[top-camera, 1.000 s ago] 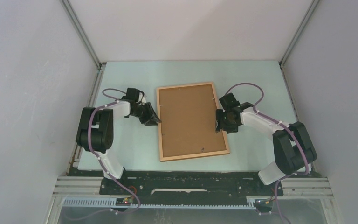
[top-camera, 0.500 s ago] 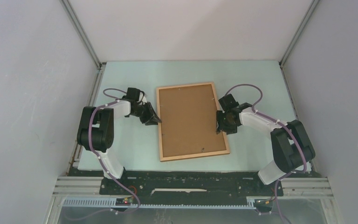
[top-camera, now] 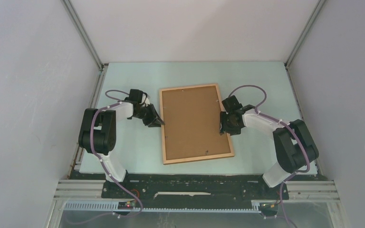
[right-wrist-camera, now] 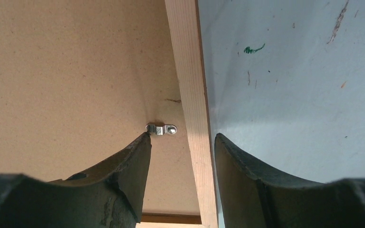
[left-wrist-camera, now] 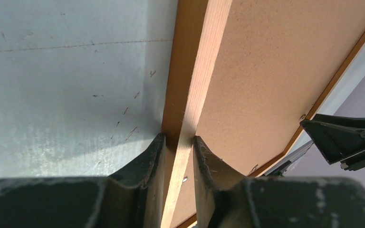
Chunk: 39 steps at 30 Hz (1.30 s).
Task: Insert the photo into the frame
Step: Install the photo frame at the center of the board.
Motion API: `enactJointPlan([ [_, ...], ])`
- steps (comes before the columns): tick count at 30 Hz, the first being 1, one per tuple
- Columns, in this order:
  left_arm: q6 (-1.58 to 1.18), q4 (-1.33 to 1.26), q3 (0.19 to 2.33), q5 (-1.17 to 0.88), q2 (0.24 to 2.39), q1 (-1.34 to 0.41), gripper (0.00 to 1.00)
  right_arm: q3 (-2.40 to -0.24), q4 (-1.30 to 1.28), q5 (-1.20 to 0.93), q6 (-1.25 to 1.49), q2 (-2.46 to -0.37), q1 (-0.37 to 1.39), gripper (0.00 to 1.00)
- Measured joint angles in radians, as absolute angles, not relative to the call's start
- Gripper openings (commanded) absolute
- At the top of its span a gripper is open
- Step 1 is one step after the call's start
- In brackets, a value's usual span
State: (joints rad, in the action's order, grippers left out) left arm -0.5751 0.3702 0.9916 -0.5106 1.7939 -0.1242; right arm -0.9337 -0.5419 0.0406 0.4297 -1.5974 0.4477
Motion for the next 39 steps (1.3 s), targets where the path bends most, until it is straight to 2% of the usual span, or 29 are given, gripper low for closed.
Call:
enactJointPlan([
  [11,-0.575,0.37,0.992,-0.512,1.794,-0.124,0.23,-0.934,-0.528,0.049,0.435,-1.621,0.448,0.58],
  [20,-0.575,0.37,0.992,-0.512,1.794,-0.124,0.2,-0.934,-0.531,0.068,0.493,-1.623,0.447,0.39],
  [27,-0.575,0.369,0.992,-0.513,1.794,-0.124,0.19,-0.935,-0.531,0.062,0.538,-1.625,0.429,0.35],
  [32,-0.575,0.369,0.992,-0.513,1.794,-0.124,0.19,-0.935,-0.53,0.059,0.592,-1.625,0.416,0.22],
  [39,-0.575,0.369,0.992,-0.516,1.794,-0.124,0.19,-0.912,-0.489,0.065,0.681,-1.617,0.398,0.21],
])
